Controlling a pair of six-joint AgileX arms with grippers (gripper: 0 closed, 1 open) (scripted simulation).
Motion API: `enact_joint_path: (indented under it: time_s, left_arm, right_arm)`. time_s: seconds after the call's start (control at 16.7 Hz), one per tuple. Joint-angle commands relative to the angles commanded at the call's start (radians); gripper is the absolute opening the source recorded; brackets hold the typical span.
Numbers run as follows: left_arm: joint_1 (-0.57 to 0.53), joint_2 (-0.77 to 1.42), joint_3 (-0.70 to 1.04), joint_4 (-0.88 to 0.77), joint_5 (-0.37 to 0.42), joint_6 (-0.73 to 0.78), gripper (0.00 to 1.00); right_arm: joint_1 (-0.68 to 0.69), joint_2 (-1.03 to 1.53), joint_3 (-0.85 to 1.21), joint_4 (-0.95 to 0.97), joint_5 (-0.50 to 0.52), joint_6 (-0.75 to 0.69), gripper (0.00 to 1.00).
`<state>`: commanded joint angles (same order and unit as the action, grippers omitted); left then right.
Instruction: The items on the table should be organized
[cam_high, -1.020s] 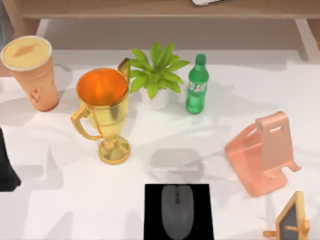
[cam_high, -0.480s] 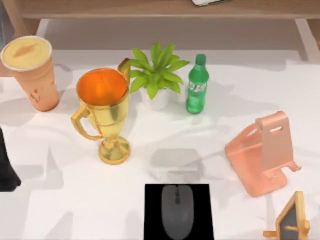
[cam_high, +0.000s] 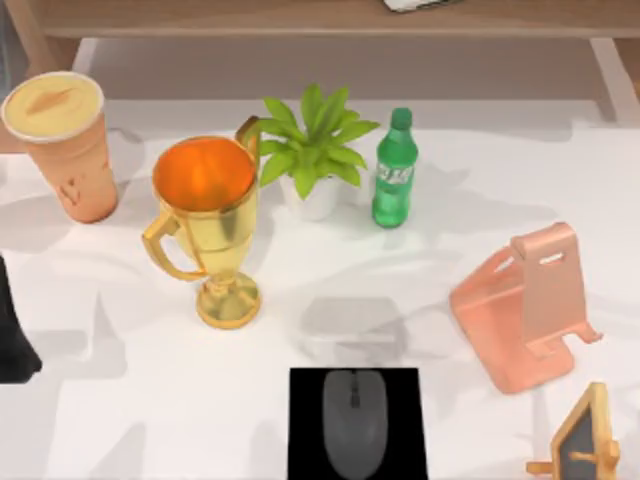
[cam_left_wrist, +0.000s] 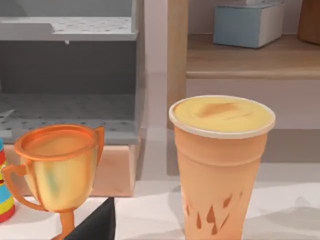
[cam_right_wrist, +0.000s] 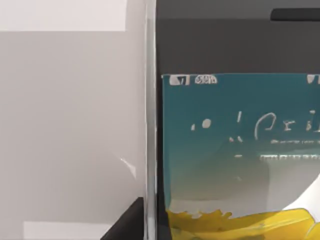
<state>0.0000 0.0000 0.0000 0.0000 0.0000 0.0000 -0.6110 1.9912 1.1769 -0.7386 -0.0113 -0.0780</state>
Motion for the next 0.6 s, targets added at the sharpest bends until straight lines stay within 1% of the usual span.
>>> enact_joint_path:
  time_s: [0.06,0.12,0.6]
  left_arm:
    - [0.0,0.0,0.0,0.0,0.0,0.0,1.0]
    - [0.0,0.0,0.0,0.0,0.0,0.0,1.0]
    - [0.0,0.0,0.0,0.0,0.0,0.0,1.0]
  right_arm:
    - [0.0,0.0,0.0,0.0,0.0,0.0,0.02]
    - [0.0,0.0,0.0,0.0,0.0,0.0,0.0]
    - [-0.002,-0.026,0.008,-0.013,0.009,-0.002,0.0]
